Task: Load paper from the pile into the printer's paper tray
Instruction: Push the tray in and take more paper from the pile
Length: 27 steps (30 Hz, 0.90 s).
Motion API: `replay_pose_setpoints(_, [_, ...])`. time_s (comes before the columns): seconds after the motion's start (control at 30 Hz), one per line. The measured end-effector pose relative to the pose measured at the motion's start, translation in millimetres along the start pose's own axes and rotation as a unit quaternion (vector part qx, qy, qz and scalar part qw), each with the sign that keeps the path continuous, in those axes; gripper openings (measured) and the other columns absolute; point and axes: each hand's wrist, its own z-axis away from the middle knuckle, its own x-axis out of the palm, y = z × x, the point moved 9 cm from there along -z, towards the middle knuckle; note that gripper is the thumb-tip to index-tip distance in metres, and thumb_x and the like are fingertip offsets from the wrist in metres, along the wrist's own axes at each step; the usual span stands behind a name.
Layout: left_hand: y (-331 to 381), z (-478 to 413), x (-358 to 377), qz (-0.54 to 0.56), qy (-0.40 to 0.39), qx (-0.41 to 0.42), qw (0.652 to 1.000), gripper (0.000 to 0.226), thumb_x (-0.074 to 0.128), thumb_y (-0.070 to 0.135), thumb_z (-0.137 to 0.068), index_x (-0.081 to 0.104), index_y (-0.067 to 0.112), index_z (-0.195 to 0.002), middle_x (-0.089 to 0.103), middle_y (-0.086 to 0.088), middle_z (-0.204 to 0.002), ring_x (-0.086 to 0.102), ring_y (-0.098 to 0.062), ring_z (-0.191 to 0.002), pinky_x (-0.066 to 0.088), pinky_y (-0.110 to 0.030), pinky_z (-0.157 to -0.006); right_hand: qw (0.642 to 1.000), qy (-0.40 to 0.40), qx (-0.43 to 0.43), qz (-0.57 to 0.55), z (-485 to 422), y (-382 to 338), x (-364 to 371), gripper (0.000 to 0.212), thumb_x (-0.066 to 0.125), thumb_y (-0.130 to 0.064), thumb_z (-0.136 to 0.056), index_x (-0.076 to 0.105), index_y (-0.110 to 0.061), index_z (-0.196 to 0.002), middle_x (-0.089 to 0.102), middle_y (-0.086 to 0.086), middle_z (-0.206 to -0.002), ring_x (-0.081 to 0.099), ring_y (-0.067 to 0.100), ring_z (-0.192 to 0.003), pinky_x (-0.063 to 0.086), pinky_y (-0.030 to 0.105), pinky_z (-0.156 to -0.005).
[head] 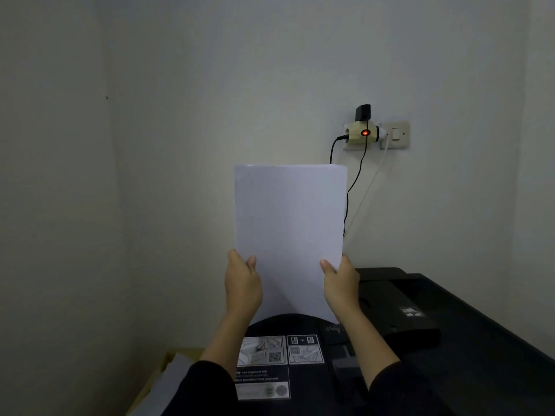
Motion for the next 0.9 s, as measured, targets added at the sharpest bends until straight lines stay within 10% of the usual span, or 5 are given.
replay_pose_setpoints(0.3, [-29.1,17.6,3.2,0.033,-0.042,-0.066,0.996,0.04,0.04,0.011,-0.1,0.031,-0.003,-0.136,0.05,-0.019,-0.135,0.05,-0.03,-0.124,0.036,-0.026,-0.093,0.998,-0.045,0.034,0.025,6.2,11.2,5.4,0.043,0.046,-0.012,-0.097,0.033,0.001,-0.137,0.05,0.017,-0.134,0.051,0.029,-0.119,0.04,0.031,-0.096])
replay_pose_setpoints(0.67, [-24.3,16.0,4.8,-0.025,-0.05,-0.043,0.998,0.005,0.037,0.003,-0.1,0.035,0.007,-0.097,0.045,-0.009,-0.099,0.046,-0.021,-0.093,0.035,-0.029,-0.075,0.997,-0.038,0.021,0.062,12.7,7.4,6.7,0.031,0.042,-0.007,-0.099,0.038,0.006,-0.127,0.051,0.021,-0.126,0.047,0.021,-0.103,0.037,0.028,-0.089])
replay_pose_setpoints(0.9, [-2.7,9.8,-12.2,-0.079,-0.003,-0.051,0.996,0.024,0.04,0.007,-0.098,0.042,-0.002,-0.119,0.057,-0.02,-0.119,0.053,-0.029,-0.094,0.041,-0.036,-0.078,0.998,0.007,0.018,0.067,7.2,-12.2,-6.3,0.027,0.049,-0.006,-0.094,0.051,0.006,-0.117,0.057,0.02,-0.117,0.055,0.028,-0.1,0.041,0.028,-0.082])
